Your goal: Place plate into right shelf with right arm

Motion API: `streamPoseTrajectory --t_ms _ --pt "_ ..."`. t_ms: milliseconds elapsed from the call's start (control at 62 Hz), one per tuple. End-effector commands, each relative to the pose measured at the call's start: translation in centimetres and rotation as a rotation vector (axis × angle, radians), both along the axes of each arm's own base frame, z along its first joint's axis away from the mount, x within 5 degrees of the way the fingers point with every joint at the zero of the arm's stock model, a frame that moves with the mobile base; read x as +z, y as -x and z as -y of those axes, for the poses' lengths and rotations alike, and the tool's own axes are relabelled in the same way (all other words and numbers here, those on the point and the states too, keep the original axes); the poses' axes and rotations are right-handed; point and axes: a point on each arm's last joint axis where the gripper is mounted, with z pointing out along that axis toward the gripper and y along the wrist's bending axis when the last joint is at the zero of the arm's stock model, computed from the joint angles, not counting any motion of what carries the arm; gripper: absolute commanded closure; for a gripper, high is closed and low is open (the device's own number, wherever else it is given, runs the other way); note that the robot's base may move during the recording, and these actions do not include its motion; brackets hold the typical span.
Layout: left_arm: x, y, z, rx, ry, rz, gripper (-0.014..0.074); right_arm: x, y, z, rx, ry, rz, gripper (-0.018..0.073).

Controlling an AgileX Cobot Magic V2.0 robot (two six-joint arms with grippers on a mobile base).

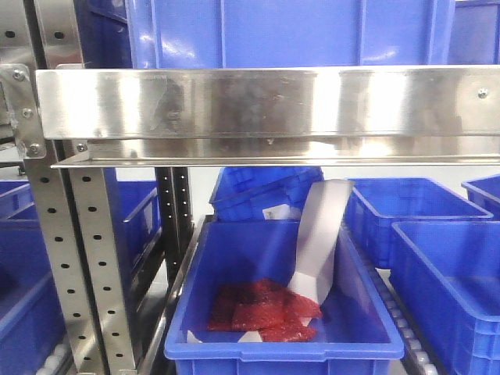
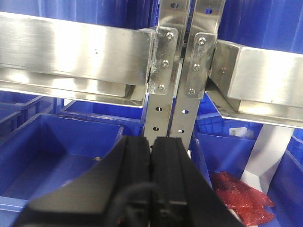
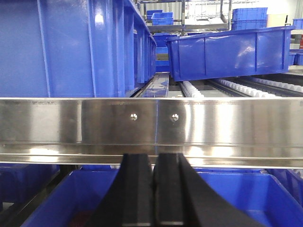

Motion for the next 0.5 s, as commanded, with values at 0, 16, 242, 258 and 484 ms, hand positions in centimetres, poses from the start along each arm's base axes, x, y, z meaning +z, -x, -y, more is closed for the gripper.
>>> streamPoseTrajectory --t_ms 0,16,242,258,484 --pt "0.52 0.08 -0.1 0.009 0.018 0.089 0.0724 1.35 0.38 0.12 -0.013 0.002 0.12 0.0505" --pt "0.52 0.08 -0.1 0.009 0.018 0.089 0.0724 1.35 0.38 0.12 -0.013 0.002 0.12 0.0505" --pt "0.52 0.08 -0.1 0.009 0.018 0.089 0.0724 1.35 0.38 0.12 -0.013 0.002 0.12 0.0505" --pt "0.52 0.08 -0.1 0.009 0.018 0.089 0.0724 1.35 0.38 0.12 -0.013 0.002 0.12 0.0505" --pt "0.52 0.08 -0.1 0.009 0.018 0.089 0.0724 1.35 0.38 0.12 -0.013 0.002 0.12 0.0505"
